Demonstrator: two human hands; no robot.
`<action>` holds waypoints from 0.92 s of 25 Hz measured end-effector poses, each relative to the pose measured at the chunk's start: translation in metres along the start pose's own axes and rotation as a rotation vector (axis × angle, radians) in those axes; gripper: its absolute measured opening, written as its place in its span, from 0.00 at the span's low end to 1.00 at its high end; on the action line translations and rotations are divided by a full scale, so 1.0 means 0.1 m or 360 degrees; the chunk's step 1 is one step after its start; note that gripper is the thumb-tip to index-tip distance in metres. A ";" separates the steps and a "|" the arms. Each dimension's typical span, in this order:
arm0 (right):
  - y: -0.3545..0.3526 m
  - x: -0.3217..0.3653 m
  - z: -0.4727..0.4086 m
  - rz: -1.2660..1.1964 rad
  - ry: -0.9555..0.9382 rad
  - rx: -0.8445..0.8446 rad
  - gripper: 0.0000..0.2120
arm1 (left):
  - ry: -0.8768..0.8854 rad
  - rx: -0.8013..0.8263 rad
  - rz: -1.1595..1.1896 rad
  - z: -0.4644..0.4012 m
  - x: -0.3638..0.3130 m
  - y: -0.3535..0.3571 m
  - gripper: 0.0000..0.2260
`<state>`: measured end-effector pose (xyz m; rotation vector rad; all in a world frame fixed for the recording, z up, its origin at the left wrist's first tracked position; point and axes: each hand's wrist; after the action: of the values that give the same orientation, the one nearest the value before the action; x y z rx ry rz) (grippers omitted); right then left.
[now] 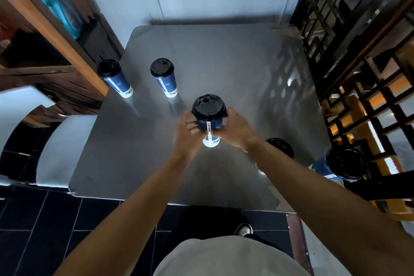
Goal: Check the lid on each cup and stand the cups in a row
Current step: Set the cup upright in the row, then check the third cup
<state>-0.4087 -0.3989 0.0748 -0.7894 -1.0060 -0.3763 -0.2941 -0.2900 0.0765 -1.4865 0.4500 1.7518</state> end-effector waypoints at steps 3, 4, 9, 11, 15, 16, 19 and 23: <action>-0.05 0.08 -0.39 0.0026 -0.0053 -0.0069 0.31 | 0.0009 -0.0033 -0.0001 -0.36 -0.13 0.11 0.26; -0.08 0.10 -0.54 0.0030 -0.0068 -0.0093 0.31 | 0.0010 -0.0003 0.0006 -0.54 -0.14 0.14 0.25; -0.14 0.16 -1.36 0.0055 -0.0005 -0.0188 0.31 | -0.0041 0.0114 -0.0091 -1.47 -0.18 0.22 0.24; -0.12 0.14 -1.68 0.0030 0.0041 -0.0221 0.30 | -0.0052 0.0146 -0.0169 -1.83 -0.11 0.25 0.22; -0.04 0.02 -2.07 -0.0008 0.0120 -0.0266 0.29 | -0.0019 0.0209 -0.0240 -2.30 0.05 0.30 0.21; -0.03 -0.01 -2.14 -0.0013 0.0134 -0.0283 0.28 | -0.0031 0.0225 -0.0234 -2.38 0.09 0.32 0.23; -0.01 -0.06 -2.22 0.0002 0.0163 -0.0335 0.29 | -0.0069 0.0262 -0.0200 -2.49 0.16 0.37 0.26; -0.05 -0.11 -2.29 -0.0021 0.0216 -0.0323 0.29 | -0.0071 0.0308 -0.0194 -2.58 0.20 0.41 0.27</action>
<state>-0.2786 -0.5723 -0.0007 -0.9272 -0.8545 -0.5424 -0.1529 -0.4899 -0.0169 -1.3085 0.4815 1.5955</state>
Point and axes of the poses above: each hand's wrist, its own z-axis away from the middle knuckle, its own y-axis out of the palm, x = y × z, and after that the axes turned 6 degrees about -z, right-handed
